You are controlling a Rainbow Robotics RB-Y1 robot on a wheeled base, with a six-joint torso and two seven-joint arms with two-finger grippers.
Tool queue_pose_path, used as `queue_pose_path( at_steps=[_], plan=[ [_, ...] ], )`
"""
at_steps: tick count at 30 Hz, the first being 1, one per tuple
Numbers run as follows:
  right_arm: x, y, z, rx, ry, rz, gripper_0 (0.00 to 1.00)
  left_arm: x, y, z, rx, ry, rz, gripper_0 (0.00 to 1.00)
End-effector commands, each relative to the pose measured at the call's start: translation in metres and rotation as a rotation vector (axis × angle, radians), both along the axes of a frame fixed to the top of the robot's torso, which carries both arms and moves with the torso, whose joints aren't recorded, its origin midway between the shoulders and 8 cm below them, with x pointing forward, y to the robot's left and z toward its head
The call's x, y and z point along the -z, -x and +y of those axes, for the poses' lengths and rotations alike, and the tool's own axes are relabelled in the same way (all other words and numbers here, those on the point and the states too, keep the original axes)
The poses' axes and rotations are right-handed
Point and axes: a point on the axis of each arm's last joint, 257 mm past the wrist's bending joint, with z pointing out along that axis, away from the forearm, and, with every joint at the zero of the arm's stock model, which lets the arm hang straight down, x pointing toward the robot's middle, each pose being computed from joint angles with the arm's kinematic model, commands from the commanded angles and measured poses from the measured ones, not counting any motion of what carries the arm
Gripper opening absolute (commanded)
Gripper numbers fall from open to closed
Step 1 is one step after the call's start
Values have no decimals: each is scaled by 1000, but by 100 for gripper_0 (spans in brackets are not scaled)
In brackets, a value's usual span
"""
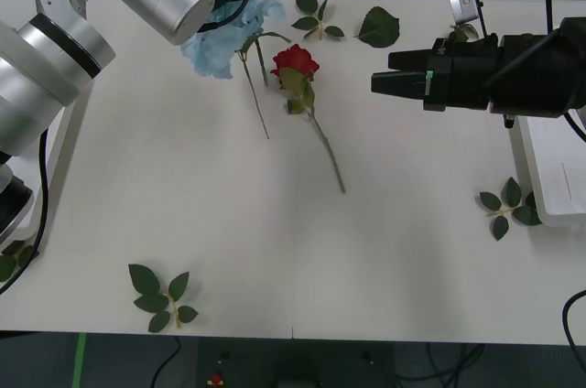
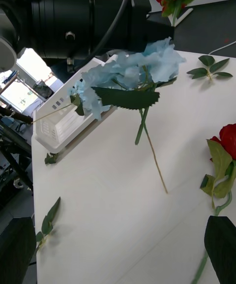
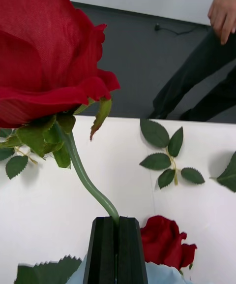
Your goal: Place the red flowers into the right box and the blue flowers into the left box. If a person shows an open palm, hand one flower to the person first, then continue sorting.
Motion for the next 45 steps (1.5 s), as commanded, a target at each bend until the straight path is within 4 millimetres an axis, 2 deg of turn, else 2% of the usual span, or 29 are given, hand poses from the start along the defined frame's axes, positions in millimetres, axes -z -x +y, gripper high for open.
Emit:
queue_pose_path(
  at_steps=[1, 6, 17, 21, 23, 25, 27, 30, 36, 41, 42, 43, 44, 45],
  plan=[
    [-6, 8, -3, -20, 22, -48, 100, -101, -8, 13, -11, 44, -154, 0],
    [-4, 12, -4, -27, 11, -45, 100, -121, -7, 16, -6, 90, -163, 0],
    [-4, 17, -3, -38, -14, -40, 100, -126, -9, 42, -30, 65, -163, 0],
    [-3, 19, -3, -43, -21, -36, 100, -116, -8, 79, -91, -29, -111, 0],
    [-3, 20, -3, -44, -23, -36, 100, -106, -3, 109, -122, -97, -54, 0],
    [-2, 20, -4, -43, -23, -34, 100, -102, 2, 127, -132, -129, -16, 0],
    [-2, 20, -4, -44, -22, -37, 100, -98, 11, 153, -149, -173, 43, 0],
    [-2, 20, -4, -43, -21, -35, 100, -89, 25, 181, -155, -243, 126, 0],
    [0, 17, -5, -35, -5, -35, 100, -71, 55, 215, -133, -355, 279, 0],
    [6, 15, -5, -26, 15, -28, 100, -62, 66, 223, -132, -369, 338, 0],
    [9, 12, -4, -17, 24, -27, 100, -61, 66, 220, -126, -365, 340, 3],
    [10, 11, -4, -14, 27, -24, 100, -61, 66, 220, -126, -365, 340, 12],
    [14, 9, -1, -5, 33, -20, 100, -61, 66, 220, -125, -364, 336, 66],
    [17, 5, 1, 8, 38, -16, 100, -61, 65, 218, -117, -366, 332, 100]
  ],
)
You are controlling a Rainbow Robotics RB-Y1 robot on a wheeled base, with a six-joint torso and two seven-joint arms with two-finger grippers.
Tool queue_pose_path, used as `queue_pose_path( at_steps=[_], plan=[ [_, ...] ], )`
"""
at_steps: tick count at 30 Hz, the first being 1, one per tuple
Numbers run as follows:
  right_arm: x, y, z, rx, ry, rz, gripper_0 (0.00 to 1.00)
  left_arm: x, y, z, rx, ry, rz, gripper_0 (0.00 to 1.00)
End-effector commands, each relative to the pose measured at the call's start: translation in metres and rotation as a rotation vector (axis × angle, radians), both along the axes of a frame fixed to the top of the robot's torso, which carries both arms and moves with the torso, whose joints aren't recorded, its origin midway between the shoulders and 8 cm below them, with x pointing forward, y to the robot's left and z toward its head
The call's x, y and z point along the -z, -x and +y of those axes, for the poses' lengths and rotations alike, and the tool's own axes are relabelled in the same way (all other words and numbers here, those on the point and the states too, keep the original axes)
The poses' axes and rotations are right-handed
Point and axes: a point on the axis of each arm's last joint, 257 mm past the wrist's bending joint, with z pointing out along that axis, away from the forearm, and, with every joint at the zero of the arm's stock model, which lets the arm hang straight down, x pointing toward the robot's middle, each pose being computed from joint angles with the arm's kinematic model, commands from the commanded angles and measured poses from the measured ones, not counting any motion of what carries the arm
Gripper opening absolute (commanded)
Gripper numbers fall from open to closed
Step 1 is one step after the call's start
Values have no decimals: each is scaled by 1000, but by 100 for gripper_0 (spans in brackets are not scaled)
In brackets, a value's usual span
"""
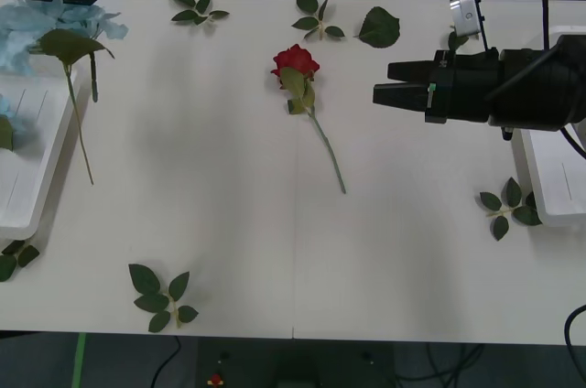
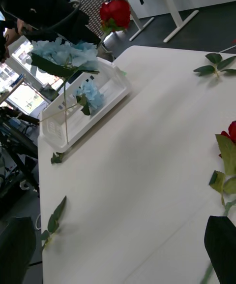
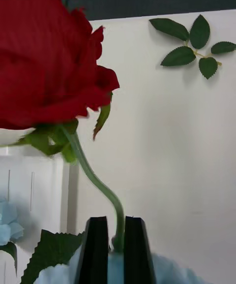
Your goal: Place the red flowers into the right box and the blue flowers into the left box. If a person shows an open palm, hand one flower to the person first, then continue sorting.
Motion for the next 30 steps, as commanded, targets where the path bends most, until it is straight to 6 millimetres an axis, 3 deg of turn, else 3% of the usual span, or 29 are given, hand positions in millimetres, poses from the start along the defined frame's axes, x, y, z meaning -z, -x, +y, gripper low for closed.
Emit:
queue_pose_path(
  at_steps=[1, 13, 30],
  plan=[
    [7, -5, 4, 29, 61, -10, 100, -66, -6, -6, 58, -20, -102, 100],
    [40, -59, 26, 239, 185, 57, 100, -52, -11, -25, 109, -30, -98, 100],
    [54, -117, 48, 467, 265, 136, 100, -51, -17, -39, 126, -19, -116, 100]
  ],
)
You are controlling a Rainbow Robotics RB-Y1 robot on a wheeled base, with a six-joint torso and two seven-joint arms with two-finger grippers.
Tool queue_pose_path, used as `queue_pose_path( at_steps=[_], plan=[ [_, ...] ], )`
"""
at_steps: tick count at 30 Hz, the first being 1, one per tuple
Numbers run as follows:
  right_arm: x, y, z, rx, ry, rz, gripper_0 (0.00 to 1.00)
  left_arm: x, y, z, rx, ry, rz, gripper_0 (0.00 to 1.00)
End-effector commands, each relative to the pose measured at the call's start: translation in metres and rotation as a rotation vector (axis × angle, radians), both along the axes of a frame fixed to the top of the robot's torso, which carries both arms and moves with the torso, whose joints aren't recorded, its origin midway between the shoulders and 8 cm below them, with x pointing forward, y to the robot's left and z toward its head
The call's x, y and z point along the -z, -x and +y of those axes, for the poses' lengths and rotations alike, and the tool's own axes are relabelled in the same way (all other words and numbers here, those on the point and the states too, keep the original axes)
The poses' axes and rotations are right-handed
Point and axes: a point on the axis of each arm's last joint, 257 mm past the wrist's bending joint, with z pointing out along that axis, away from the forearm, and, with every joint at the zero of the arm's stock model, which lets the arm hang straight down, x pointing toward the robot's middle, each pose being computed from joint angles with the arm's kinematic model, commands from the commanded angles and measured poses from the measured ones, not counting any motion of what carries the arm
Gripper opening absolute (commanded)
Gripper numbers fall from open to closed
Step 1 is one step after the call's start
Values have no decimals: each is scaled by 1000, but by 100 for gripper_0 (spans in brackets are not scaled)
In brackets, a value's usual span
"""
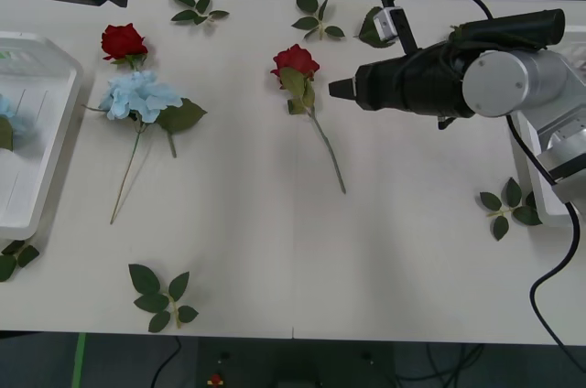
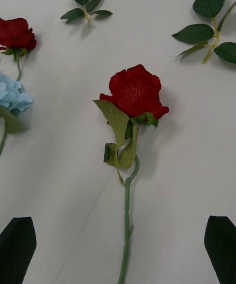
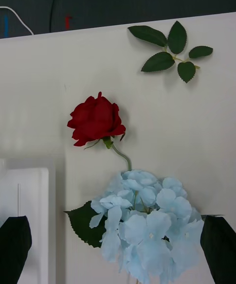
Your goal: Place the red flowers into the right box and the blue flowers into the left box. If a person shows an open palm, hand one flower to the person first, then continue sorting.
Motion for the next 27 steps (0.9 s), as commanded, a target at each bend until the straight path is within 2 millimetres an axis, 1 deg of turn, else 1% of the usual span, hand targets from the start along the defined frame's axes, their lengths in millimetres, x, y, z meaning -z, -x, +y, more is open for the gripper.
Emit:
queue_pose_path(
  at_steps=[1, 2, 4, 5, 6, 9, 12, 15, 16, 17, 19, 21, 22, 26, 27],
  plan=[
    [-23, -15, 35, 19, -14, -25, 100, -52, -12, -23, 67, -25, -105, 100],
    [-21, -18, 36, 32, -9, -20, 100, -54, -14, -24, 69, -21, -114, 99],
    [-18, -23, 39, 56, -1, -11, 100, -59, -14, -25, 72, -13, -124, 86],
    [-17, -24, 41, 63, -1, -9, 100, -60, -14, -26, 73, -13, -126, 84],
    [-17, -26, 42, 76, 2, -8, 100, -61, -14, -27, 77, -9, -127, 81],
    [-13, -30, 47, 103, 9, -1, 100, -63, -10, -31, 84, -12, -120, 81],
    [-10, -35, 51, 135, 21, 5, 100, -61, 3, -26, 65, -15, -72, 81],
    [-4, -40, 56, 165, 42, 7, 100, -63, 24, -18, 43, -18, -3, 80],
    [-1, -42, 57, 179, 47, 8, 100, -62, 34, -16, 34, -21, 31, 80],
    [-1, -43, 58, 185, 53, 5, 100, -61, 39, -15, 32, -22, 50, 80],
    [4, -49, 59, 216, 83, -5, 100, -51, 58, -13, 21, -28, 124, 80],
    [6, -55, 61, 243, 93, -10, 100, -43, 69, -11, 25, -20, 152, 81],
    [11, -57, 61, 255, 103, -5, 100, -39, 73, -12, 35, -12, 151, 80],
    [15, -69, 71, 298, 105, -13, 100, -9, 91, -8, 69, 28, 128, 80],
    [17, -70, 71, 306, 106, -10, 100, -5, 93, -8, 76, 30, 122, 80]
  ],
)
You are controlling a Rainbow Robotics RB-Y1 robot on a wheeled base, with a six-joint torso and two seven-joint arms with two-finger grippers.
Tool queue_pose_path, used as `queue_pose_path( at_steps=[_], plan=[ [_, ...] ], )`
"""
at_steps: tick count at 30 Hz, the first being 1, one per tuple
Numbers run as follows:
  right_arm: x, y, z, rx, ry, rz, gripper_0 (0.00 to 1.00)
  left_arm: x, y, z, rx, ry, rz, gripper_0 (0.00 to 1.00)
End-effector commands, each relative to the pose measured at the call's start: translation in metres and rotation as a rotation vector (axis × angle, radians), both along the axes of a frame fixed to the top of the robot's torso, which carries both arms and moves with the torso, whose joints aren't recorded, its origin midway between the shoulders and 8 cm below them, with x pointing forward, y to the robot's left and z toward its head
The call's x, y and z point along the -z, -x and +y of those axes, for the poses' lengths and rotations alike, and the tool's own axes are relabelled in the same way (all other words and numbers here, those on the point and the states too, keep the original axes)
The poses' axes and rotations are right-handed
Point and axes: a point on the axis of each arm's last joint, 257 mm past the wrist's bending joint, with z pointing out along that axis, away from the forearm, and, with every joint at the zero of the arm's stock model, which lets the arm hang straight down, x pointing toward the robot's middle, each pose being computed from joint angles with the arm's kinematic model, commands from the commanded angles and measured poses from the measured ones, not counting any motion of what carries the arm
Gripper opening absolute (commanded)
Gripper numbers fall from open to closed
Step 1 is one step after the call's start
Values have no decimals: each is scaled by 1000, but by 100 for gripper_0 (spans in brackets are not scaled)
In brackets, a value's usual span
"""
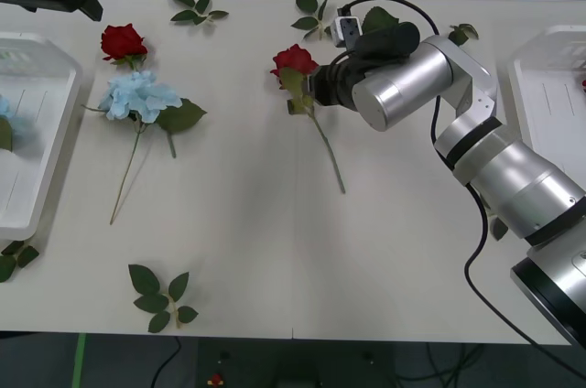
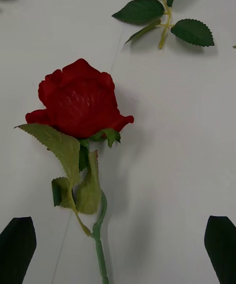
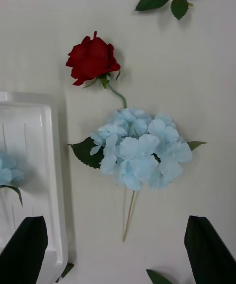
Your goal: Place the red flowers into the right box and the blue flowers into the left box. If a person shows an open palm, hand one flower to the person first, then continue sorting.
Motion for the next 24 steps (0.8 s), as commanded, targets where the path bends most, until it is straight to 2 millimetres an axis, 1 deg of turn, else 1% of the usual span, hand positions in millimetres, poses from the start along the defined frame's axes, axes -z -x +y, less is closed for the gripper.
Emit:
queue_pose_path(
  at_steps=[1, 4, 7, 8, 10, 12, 13, 14, 18, 22, 24],
  plan=[
    [-29, -14, 44, 1, -38, -53, 100, 16, 18, -4, 78, 42, -59, 80],
    [-21, -23, 47, 19, -25, -60, 100, 40, 26, 1, 93, 32, -101, 81],
    [-11, -30, 47, 28, -15, -77, 100, 63, 29, 3, 108, 25, -149, 81],
    [-11, -31, 47, 30, -16, -82, 100, 67, 29, 3, 113, 27, -157, 81],
    [-3, -35, 45, 36, -4, -92, 100, 90, 30, -1, 122, 59, -167, 81],
    [4, -37, 43, 37, 3, -99, 100, 108, 29, -5, 127, 87, -186, 81],
    [5, -37, 43, 36, 6, -102, 100, 112, 28, -6, 129, 89, -194, 81],
    [8, -38, 43, 35, 8, -103, 100, 121, 27, -8, 131, 90, -200, 82],
    [21, -36, 43, 21, 22, -110, 100, 141, 27, -12, 141, 59, -198, 82],
    [25, -34, 45, 15, 27, -113, 100, 154, 27, -19, 125, 64, -196, 82],
    [26, -34, 45, 13, 31, -113, 100, 164, 27, -21, 119, 55, -187, 82]
  ],
)
